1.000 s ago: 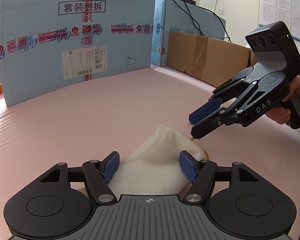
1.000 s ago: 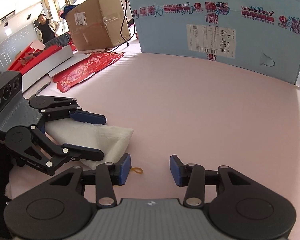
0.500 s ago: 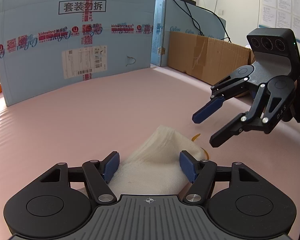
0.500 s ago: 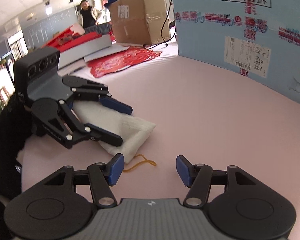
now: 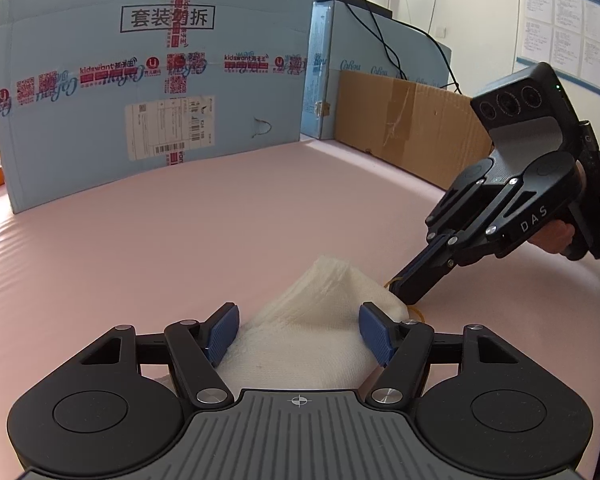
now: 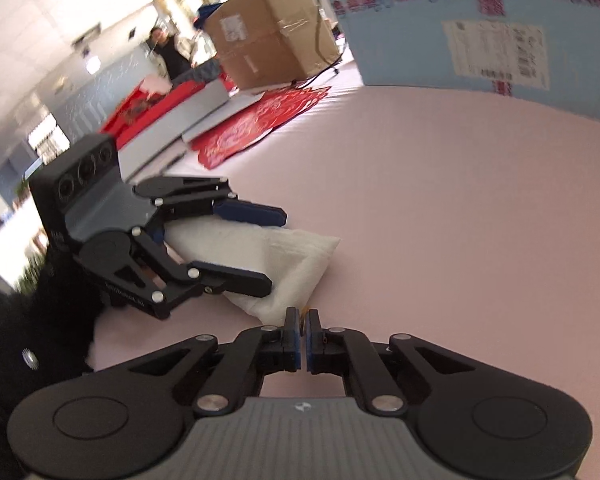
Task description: Fold shopping bag
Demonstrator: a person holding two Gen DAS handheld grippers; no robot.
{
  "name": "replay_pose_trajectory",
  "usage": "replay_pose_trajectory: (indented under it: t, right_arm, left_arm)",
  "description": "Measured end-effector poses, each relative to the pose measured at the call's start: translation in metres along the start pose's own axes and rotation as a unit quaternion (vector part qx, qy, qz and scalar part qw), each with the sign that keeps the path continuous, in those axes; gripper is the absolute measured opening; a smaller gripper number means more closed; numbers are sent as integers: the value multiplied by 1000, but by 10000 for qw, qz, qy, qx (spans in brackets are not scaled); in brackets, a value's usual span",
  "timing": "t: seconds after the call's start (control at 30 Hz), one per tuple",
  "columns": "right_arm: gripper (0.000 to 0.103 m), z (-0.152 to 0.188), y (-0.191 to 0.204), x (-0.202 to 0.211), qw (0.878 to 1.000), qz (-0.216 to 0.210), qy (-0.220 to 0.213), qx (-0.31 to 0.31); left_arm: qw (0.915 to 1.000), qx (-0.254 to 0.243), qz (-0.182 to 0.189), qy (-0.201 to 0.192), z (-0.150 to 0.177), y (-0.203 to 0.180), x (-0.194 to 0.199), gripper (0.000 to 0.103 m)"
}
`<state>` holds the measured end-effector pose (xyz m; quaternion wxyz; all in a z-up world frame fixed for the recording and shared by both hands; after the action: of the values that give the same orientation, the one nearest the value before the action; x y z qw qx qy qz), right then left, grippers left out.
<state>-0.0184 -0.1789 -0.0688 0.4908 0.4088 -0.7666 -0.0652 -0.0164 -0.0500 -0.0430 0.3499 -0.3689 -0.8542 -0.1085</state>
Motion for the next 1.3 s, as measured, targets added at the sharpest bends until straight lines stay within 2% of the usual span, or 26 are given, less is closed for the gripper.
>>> replay_pose_trajectory:
  t: [0.1,0.27,0.37,0.47,0.57,0.63,0.7,0.73,0.8,0.9,1.0,1.13,1.23,1.3]
  right_arm:
    - [3,8,-10,4,9946,-467,-279,-882]
    - [3,12,-8,9,9794,-1071,-682,-1570]
    - [3,8,-11,9,9701,-1244,-888,-1888]
    - [3,5,-18,3,9654,-1175,-960,-2123]
    - [8,5,-22,-1,9664,-984,-983,-2162]
    - [13,6,-18,5,9757,-524,-1003,-1876]
    - [33,7,-12,9,9838,-77,-948,-1518]
    - [37,7,-9,10,9868,141,-913,-1334]
    - [41,8,1,7,9926,568,-640,-858]
    - [46,9,19,-2,9933,1137,-209,-79]
    - [47,10,32,-5,9881,1519,56,236]
    - [46,18,38,-3,9854,1696,82,-109]
    - [32,23,39,-7,9849,1654,116,-488]
    - [21,24,42,-11,9812,1876,137,-430]
  left_arm:
    - [10000,-35,-27,8,0,0,-1,67]
    - [9997,-189,-149,47,0,-4,-3,67]
    - [9993,-278,-233,47,-1,-7,-4,67]
    - [9989,-348,-297,43,-1,-9,-4,67]
    - [9994,-270,-228,60,-2,-6,-4,67]
    - [9994,-264,-221,63,-2,-6,-4,67]
    - [9995,-237,-203,71,-2,-5,-4,67]
    - [9995,-222,-200,76,-2,-4,-4,68]
    - [9992,-259,-299,86,-2,-5,-4,69]
    - [9983,-353,-443,93,-1,-7,-3,69]
    - [9983,-341,-467,95,-1,-7,-2,70]
    - [9984,-332,-454,87,-1,-7,-2,70]
    - [9981,-367,-486,68,-1,-8,-1,70]
    - [9982,-360,-479,55,-1,-8,-1,70]
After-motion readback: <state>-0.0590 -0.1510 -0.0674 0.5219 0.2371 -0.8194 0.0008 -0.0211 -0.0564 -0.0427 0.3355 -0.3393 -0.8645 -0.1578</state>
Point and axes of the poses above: each gripper's, at about its wrist camera, not at the fingertips, and x roughly against the way its jaws point, y to its left, z to its underside, the point moved 8 cm from there along -x, roughly the way its jaws point, and after that the axes turned 10 degrees about y, right-handed, at the moved point
